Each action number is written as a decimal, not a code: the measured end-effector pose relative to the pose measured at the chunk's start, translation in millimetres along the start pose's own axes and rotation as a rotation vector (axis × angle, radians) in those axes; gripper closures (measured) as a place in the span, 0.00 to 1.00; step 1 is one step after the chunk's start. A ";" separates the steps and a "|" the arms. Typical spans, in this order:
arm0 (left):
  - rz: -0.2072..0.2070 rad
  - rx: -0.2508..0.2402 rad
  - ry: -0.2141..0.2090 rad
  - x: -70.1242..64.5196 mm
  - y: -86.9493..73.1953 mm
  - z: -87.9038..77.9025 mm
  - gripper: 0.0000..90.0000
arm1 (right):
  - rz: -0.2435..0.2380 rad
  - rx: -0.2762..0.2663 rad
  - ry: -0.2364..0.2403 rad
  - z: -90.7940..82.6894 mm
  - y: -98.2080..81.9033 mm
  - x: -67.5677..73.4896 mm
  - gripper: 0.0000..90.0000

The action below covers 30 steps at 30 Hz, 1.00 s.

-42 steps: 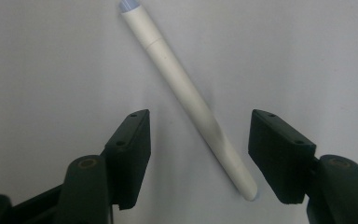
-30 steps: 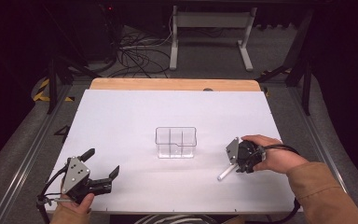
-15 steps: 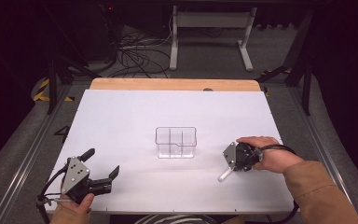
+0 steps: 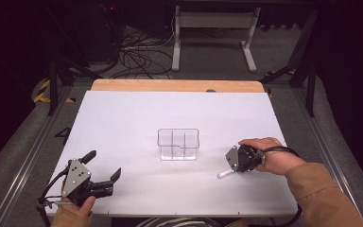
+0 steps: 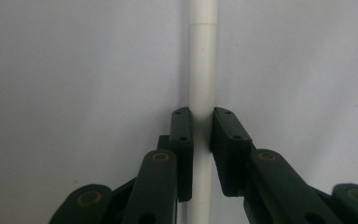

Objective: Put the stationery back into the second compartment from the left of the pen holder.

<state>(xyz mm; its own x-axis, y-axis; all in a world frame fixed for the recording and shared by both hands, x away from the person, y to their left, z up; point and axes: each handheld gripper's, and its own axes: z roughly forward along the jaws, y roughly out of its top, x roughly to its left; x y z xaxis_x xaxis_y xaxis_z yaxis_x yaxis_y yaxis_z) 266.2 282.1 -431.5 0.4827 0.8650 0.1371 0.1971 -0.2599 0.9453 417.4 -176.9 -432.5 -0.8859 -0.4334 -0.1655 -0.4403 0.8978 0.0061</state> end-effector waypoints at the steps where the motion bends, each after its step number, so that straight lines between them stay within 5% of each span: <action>1: 0.000 0.000 0.000 0.1 0.0 0.1 0.05 | 0.000 0.001 0.002 -0.2 -0.1 0.2 0.88; 7: -0.004 -0.003 0.002 -0.1 0.0 0.0 0.05 | 0.003 -0.022 -0.038 -10.7 -1.4 1.2 0.88; 13: -0.002 -0.004 0.002 -0.1 0.2 0.0 0.05 | 0.050 -0.109 -0.096 -27.4 -4.5 5.8 0.88; 19: -0.001 -0.003 0.002 -0.2 0.3 0.0 0.05 | 0.137 -0.235 -0.176 -45.3 -10.1 14.9 0.88; 30: 0.001 -0.001 0.001 -0.2 0.4 0.4 0.05 | 0.329 -0.452 -0.237 -54.3 -20.4 30.5 0.88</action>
<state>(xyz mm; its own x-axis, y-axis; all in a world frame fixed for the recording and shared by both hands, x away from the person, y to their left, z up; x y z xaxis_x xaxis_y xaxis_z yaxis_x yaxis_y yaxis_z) 266.5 281.7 -431.3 0.4824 0.8649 0.1387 0.1953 -0.2606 0.9455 391.4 -212.7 -384.1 -0.9523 -0.0633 -0.2984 -0.2134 0.8372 0.5035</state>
